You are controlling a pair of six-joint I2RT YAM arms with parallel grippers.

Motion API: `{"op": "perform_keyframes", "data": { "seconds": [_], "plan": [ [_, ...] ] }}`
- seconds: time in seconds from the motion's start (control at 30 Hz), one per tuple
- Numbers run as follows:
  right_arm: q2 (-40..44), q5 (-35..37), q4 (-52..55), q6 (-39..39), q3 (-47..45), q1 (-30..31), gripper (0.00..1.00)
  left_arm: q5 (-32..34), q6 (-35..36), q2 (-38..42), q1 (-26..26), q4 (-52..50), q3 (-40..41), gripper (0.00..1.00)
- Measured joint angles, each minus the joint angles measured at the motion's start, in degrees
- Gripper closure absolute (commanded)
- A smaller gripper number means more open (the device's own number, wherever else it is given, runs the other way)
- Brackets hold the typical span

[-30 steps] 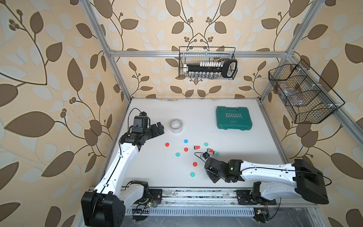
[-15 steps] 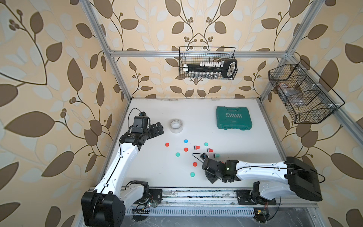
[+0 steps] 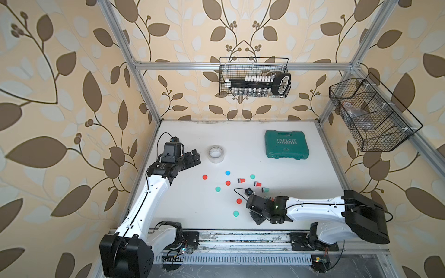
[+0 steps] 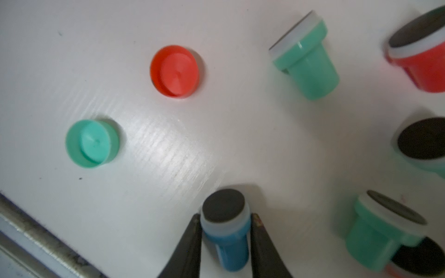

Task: Close the stamp cap
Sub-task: Pick up the stamp from the center of the board.

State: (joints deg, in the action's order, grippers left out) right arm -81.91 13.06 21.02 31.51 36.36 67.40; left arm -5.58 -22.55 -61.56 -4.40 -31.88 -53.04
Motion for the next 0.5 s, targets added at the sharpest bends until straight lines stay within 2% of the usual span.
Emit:
{"op": "perform_keyframes", "data": {
  "seconds": [0.1,0.3,0.5],
  "plan": [
    [-0.04,-0.02,-0.24,0.26,0.0,0.0,0.78,-0.02,0.0,-0.02,0.0,-0.02,0.0,0.01],
    [-0.04,-0.02,-0.24,0.72,0.0,0.07,0.74,-0.02,0.0,-0.09,0.0,-0.07,0.0,0.01],
    [-0.04,-0.02,-0.28,1.14,-0.02,0.26,0.77,-0.02,0.0,-0.09,0.0,-0.09,0.0,0.01]
  ]
}}
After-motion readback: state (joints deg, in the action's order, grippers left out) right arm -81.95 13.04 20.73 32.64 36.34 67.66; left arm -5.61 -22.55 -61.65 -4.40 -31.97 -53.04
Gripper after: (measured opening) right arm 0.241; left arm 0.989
